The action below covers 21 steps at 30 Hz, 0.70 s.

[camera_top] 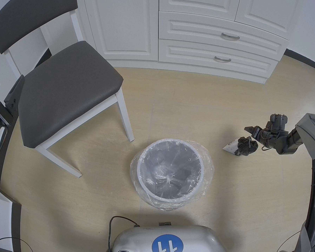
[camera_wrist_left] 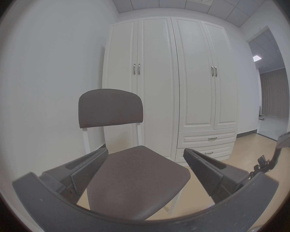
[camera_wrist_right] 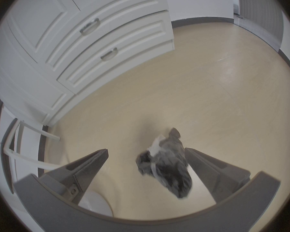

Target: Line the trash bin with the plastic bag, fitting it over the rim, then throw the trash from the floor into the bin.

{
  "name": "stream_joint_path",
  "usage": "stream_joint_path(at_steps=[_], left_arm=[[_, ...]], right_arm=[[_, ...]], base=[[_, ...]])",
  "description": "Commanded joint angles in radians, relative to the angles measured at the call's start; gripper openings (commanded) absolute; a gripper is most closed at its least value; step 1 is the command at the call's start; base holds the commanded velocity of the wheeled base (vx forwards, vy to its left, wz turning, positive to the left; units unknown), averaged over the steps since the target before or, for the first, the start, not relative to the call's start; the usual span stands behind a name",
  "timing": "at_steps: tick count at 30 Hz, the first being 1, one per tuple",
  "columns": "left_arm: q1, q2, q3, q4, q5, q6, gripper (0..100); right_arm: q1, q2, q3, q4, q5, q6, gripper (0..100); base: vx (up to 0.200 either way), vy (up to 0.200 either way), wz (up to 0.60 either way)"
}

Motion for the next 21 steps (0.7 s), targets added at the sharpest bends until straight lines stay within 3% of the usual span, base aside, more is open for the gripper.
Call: stream_joint_path(at_steps=[1, 6, 21], left_arm=[[-0.001, -0.001, 0.002, -0.001, -0.001, 0.001, 100], [-0.002, -0.001, 0.003, -0.002, -0.001, 0.001, 100], [-0.002, -0.003, 0.005, -0.002, -0.001, 0.007, 100]], right_arm=[[0.015, 0.190, 0.002, -0.248, -0.023, 0.044, 100], [0.023, 0.247, 0.033, -0.406, -0.038, 0.032, 100], [0.024, 0.259, 0.050, -0.406, -0.037, -0.007, 100]], base=[[0.000, 0.000, 0.00], [0.000, 0.000, 0.00], [0.000, 0.000, 0.00]])
